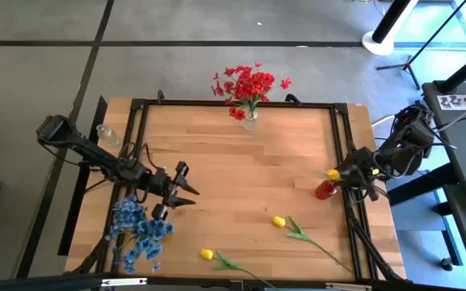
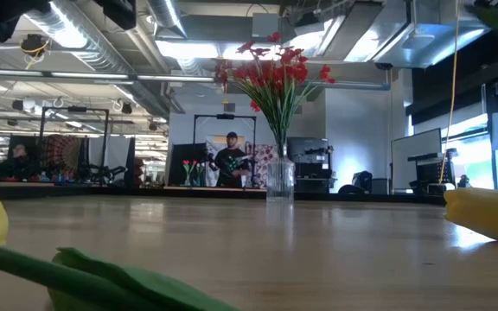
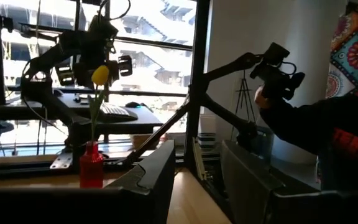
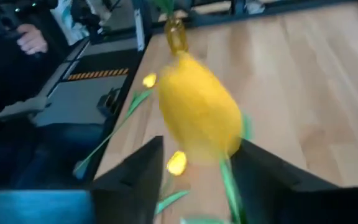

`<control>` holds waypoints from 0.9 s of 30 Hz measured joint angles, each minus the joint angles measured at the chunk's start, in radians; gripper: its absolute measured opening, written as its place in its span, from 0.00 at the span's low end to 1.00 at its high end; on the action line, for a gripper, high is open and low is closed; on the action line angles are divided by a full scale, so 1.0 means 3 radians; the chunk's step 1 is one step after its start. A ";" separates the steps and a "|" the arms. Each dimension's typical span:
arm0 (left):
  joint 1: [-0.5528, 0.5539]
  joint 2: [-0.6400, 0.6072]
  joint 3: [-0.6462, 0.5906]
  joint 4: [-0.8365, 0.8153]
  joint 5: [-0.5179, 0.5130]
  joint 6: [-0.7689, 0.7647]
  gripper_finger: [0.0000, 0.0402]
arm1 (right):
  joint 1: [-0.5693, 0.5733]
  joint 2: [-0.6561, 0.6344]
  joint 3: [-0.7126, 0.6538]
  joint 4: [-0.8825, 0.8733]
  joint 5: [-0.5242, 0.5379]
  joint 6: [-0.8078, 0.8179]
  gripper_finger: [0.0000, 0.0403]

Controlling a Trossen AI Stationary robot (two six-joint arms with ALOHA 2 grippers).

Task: Sort flowers into vase by color
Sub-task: Put the top right yellow flower into the red vase

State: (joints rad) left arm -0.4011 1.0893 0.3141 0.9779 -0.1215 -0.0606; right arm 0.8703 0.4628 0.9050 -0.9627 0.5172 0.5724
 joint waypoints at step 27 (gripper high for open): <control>-0.0048 0.0000 0.0000 0.0097 0.0001 0.0055 0.31 | 0.0000 0.1714 0.1331 -0.2053 -0.0855 0.1400 0.62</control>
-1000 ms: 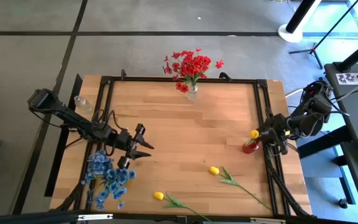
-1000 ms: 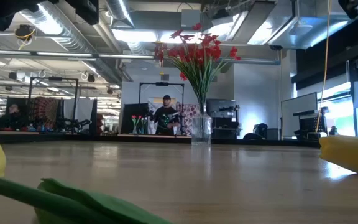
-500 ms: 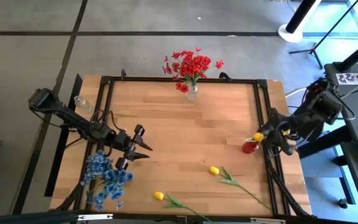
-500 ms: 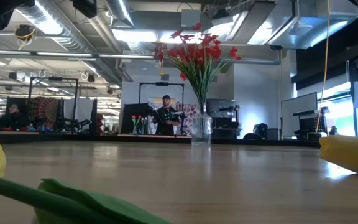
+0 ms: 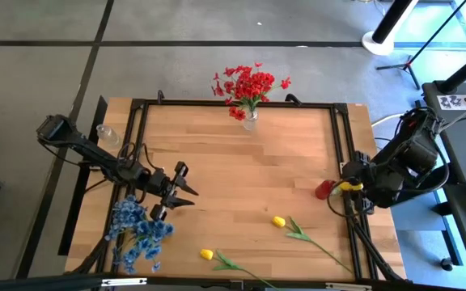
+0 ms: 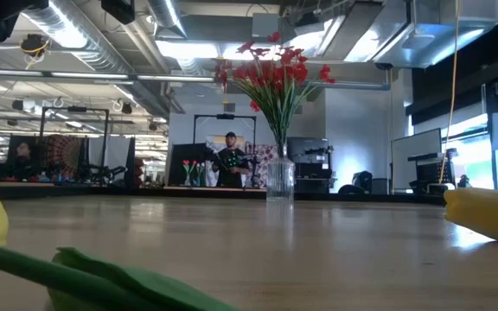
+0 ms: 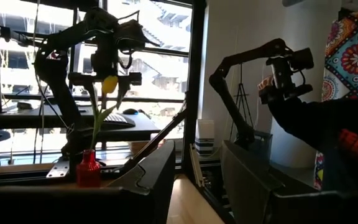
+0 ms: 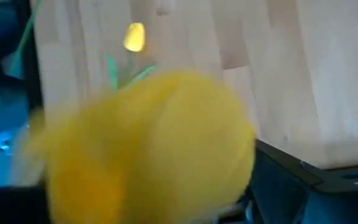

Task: Sort flowers into vase by color
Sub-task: Put the top right yellow flower into the red vase, then put the right yellow flower into the red vase

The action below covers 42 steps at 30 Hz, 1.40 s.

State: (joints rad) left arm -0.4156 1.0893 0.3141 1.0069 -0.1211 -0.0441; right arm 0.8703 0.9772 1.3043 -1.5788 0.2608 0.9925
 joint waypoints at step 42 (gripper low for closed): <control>-0.0318 0.0000 0.0000 0.0196 -0.0061 0.0087 0.31 | 0.0003 0.0728 0.0452 0.2592 -0.0110 -0.1907 0.62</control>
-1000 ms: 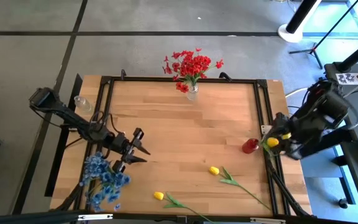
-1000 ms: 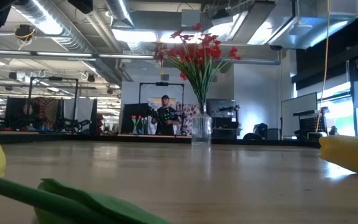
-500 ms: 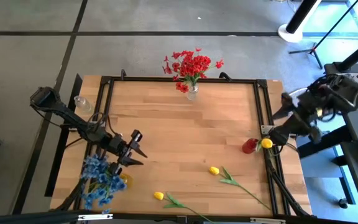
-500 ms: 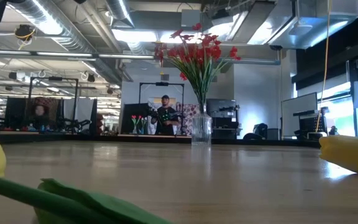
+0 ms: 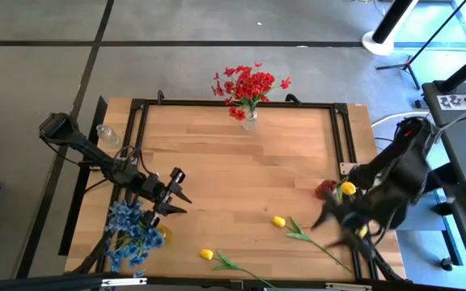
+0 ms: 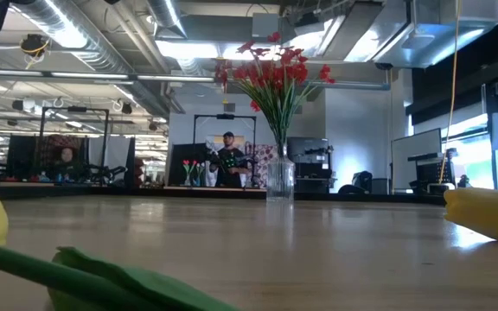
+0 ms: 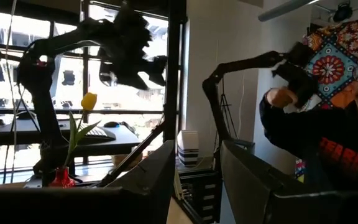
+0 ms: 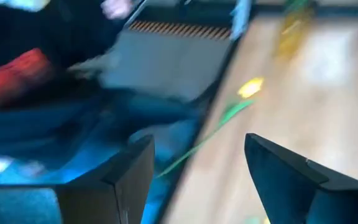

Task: Sort flowers into vase by color
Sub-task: Put the right yellow flower into the red vase

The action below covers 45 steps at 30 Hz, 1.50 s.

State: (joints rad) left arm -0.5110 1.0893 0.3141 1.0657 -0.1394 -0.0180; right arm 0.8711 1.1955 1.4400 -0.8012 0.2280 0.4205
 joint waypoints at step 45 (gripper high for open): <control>-0.0597 0.0015 -0.0001 -0.0131 -0.0027 -0.0532 0.31 | -0.0404 0.2658 -0.0468 -0.0831 -0.0394 0.3064 0.61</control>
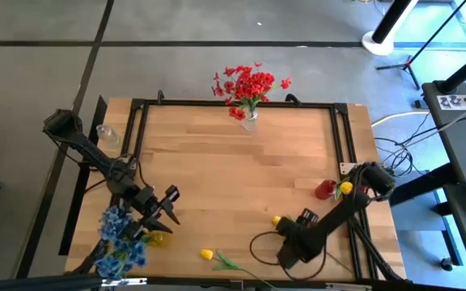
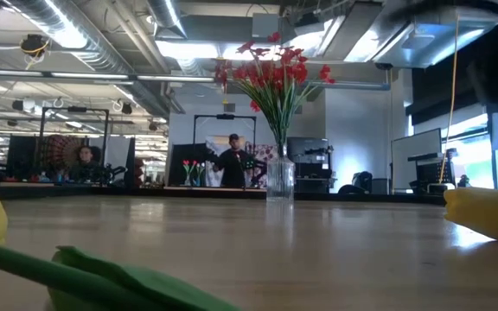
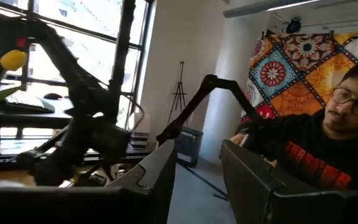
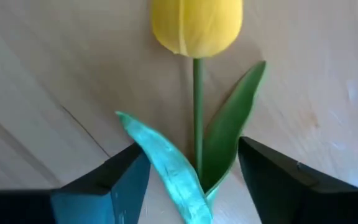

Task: Sort flowers into vase by color
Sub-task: Put the right yellow flower into the red vase

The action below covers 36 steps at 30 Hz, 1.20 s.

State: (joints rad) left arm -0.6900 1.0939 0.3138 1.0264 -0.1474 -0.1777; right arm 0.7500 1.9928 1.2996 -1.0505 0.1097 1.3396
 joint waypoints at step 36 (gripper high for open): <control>-0.0108 0.0783 0.0000 0.0982 -0.0355 0.0620 0.31 | 0.0721 -0.3183 -0.0062 0.0373 0.4288 -0.1828 0.01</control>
State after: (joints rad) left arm -0.7223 1.3289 0.3138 1.3209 -0.2539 0.0082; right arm 0.9661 1.0380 1.2812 -0.9387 1.3960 0.7912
